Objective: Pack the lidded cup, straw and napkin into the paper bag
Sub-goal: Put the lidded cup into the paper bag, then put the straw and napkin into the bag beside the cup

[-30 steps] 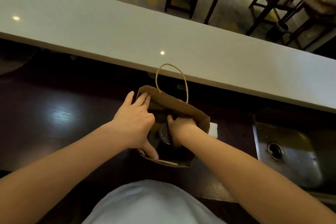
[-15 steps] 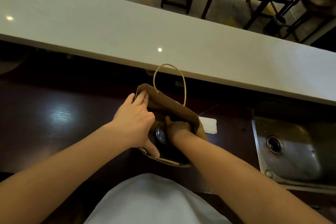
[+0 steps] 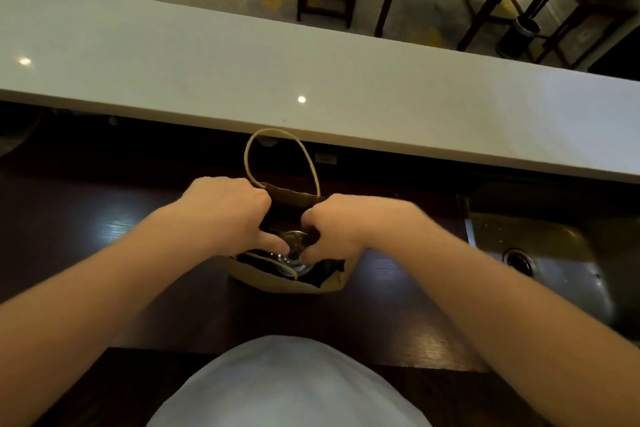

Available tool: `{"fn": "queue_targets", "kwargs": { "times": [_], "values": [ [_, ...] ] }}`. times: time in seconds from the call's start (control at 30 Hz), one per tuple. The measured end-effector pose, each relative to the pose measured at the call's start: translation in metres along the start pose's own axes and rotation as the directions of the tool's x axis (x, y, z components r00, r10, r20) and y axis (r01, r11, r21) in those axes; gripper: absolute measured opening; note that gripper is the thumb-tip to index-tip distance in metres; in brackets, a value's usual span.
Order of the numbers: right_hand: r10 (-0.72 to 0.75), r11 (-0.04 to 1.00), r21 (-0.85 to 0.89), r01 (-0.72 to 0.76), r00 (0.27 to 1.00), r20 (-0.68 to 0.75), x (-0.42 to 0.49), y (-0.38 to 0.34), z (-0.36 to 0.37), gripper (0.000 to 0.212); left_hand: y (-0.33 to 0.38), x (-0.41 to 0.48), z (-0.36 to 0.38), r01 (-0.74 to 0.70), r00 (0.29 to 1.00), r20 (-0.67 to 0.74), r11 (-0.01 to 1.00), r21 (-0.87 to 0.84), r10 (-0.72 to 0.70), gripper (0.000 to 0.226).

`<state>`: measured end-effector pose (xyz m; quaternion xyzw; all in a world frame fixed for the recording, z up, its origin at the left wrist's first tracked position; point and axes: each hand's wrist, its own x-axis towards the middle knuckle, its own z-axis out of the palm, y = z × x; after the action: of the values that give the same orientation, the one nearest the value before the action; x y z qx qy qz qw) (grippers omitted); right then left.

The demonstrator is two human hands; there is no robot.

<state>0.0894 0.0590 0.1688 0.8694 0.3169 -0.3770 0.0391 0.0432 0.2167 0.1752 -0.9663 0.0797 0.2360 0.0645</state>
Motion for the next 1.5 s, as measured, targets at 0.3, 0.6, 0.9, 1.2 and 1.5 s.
{"fn": "queue_targets", "kwargs": {
  "times": [0.3,0.6,0.9,1.2,1.5],
  "values": [
    [0.068,0.984,0.178,-0.026,0.97,-0.233,-0.081,0.124,-0.028,0.044,0.079,0.015,-0.076,-0.164,0.955,-0.266,0.98,-0.11,0.13,0.028],
    [0.144,0.969,0.24,-0.061,0.927,-0.347,-0.051,0.203,0.02,0.031,0.204,0.041,-0.041,-0.228,0.942,-0.302,0.94,-0.253,0.147,0.024],
    [0.13,0.975,0.213,-0.068,0.948,-0.291,0.021,0.26,0.071,0.022,0.248,0.119,0.04,0.045,0.99,-0.107,0.93,-0.365,-0.089,0.022],
    [0.039,0.971,0.235,0.04,0.946,-0.323,0.108,0.275,0.105,0.048,0.261,0.195,0.096,0.219,0.962,-0.024,0.822,-0.525,-0.271,0.036],
    [0.082,0.995,0.087,-0.058,0.947,-0.309,0.139,0.295,0.128,0.035,0.249,0.231,0.115,0.295,0.954,0.095,0.83,-0.473,-0.285,0.063]
  ]
}}
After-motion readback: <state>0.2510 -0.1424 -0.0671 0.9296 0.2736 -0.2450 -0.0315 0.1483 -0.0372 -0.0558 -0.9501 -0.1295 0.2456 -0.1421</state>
